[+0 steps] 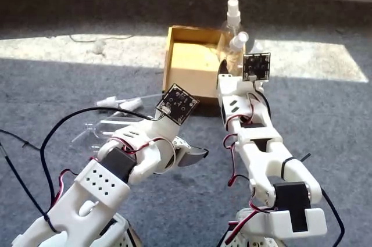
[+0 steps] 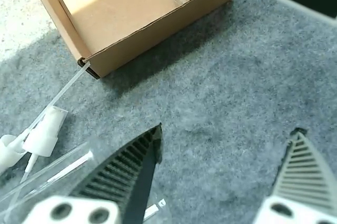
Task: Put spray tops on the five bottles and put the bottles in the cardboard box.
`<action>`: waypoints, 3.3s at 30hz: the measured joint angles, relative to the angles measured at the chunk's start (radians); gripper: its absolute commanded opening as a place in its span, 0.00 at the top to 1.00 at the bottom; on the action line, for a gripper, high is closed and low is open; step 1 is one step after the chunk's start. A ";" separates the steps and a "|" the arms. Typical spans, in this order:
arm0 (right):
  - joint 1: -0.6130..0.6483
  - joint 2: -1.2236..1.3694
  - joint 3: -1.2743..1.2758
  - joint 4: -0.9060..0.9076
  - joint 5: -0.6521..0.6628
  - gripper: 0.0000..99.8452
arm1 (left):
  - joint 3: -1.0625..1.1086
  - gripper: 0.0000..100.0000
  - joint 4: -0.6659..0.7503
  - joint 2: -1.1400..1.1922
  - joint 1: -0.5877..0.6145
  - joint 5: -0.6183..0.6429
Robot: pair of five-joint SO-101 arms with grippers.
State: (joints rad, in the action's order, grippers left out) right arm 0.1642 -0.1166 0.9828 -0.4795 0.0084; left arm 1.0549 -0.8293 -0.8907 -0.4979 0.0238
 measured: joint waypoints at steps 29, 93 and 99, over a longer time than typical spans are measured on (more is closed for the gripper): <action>0.002 -0.209 -0.769 0.898 0.000 0.73 | 0.000 0.66 0.009 0.000 0.084 0.000; -0.425 -0.209 -0.476 1.232 0.267 0.73 | 0.000 0.66 0.012 0.000 0.086 0.000; -0.425 -0.209 -0.476 1.281 0.264 0.73 | 0.000 0.66 0.012 0.000 0.124 0.000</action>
State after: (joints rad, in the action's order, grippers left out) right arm -0.2608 -0.3253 0.5071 0.8017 0.2723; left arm 1.0549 -0.8170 -0.8907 -0.3736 0.0238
